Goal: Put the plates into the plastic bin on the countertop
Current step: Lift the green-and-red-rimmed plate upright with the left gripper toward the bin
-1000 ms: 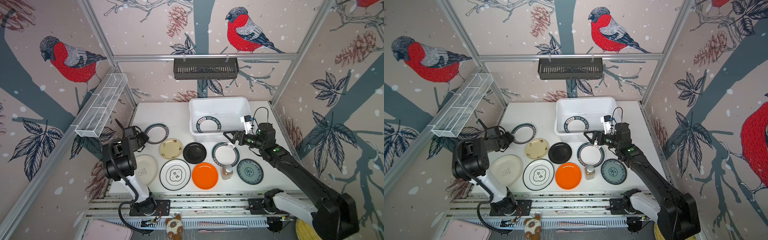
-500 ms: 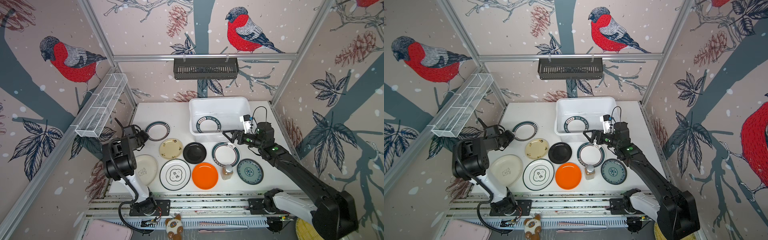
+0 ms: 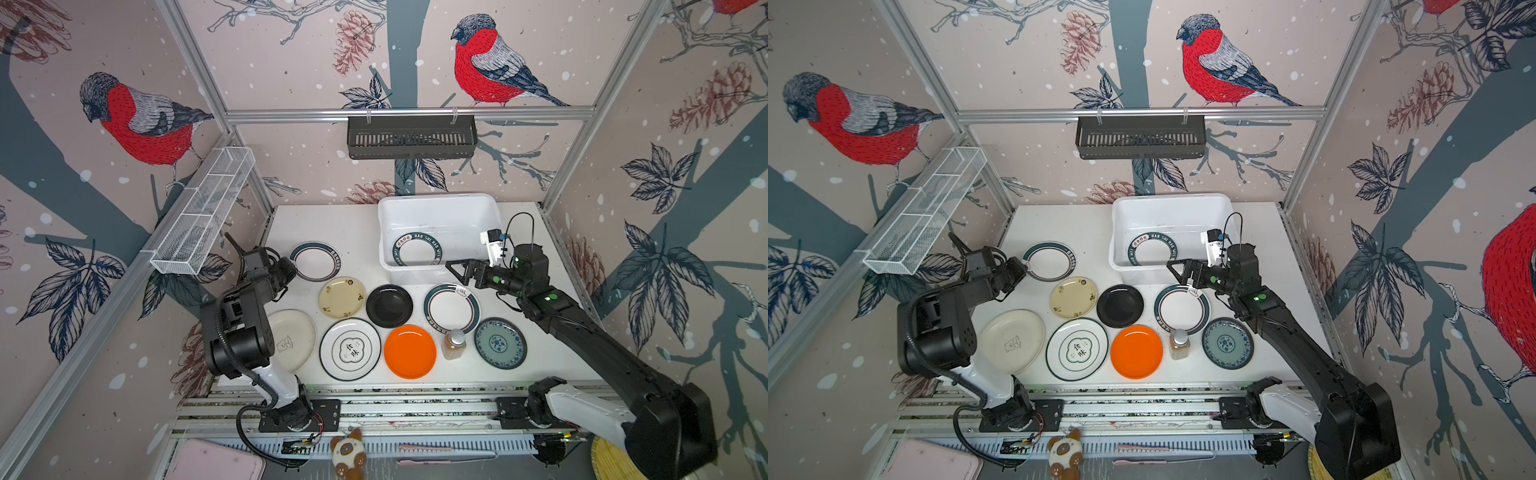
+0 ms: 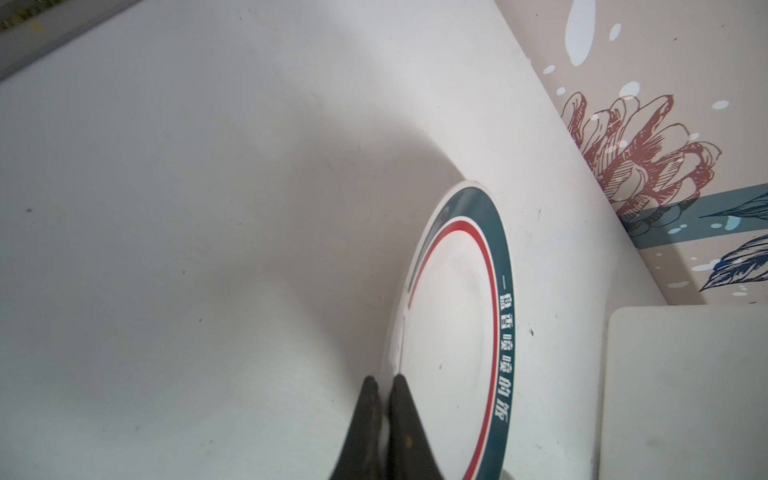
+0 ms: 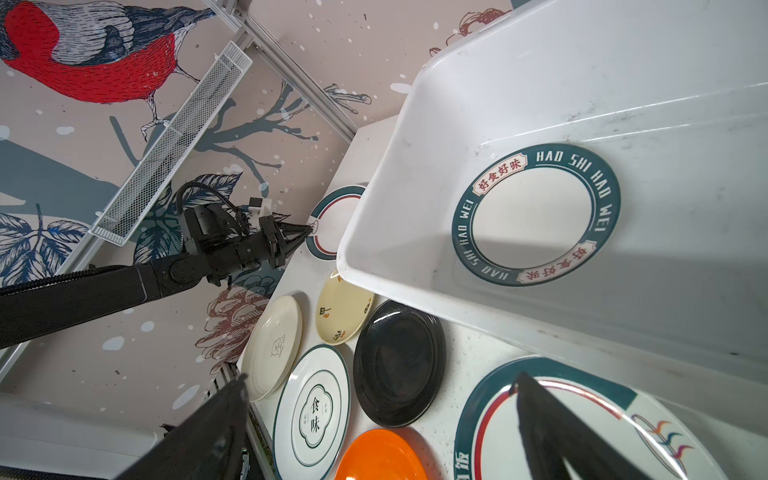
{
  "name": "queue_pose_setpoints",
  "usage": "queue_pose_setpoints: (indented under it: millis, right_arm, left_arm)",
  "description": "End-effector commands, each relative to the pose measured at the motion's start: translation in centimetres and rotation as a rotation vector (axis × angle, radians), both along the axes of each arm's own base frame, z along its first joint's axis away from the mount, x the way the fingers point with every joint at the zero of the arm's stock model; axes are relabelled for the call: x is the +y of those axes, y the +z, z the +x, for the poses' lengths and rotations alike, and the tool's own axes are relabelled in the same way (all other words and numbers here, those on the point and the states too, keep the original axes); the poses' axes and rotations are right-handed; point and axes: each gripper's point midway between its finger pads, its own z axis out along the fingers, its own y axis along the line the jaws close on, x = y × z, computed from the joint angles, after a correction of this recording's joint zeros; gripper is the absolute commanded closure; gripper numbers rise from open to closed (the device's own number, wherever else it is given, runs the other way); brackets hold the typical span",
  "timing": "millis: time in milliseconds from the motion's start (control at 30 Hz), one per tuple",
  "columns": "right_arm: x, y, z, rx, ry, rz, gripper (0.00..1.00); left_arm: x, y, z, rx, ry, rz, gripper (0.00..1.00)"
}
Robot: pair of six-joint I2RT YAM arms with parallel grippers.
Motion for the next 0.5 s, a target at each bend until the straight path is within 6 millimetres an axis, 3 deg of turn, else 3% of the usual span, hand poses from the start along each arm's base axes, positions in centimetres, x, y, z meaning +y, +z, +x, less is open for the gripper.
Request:
queue_pose_setpoints:
  millis: [0,200,467]
  right_arm:
    - [0.3,0.8,0.3,-0.017,-0.001,0.007,0.00]
    - [0.9,1.2,0.5,-0.012,0.005,0.007,0.01]
    - [0.4,2.5,1.7,-0.053,-0.028,-0.115,0.01]
  left_arm:
    - [-0.9,1.9,0.1,-0.053,-0.022,-0.028,1.00]
    - [-3.6,7.6,0.2,-0.214,-0.092,-0.009,1.00]
    - [-5.4,15.1,-1.2,-0.407,-0.118,0.026,1.00]
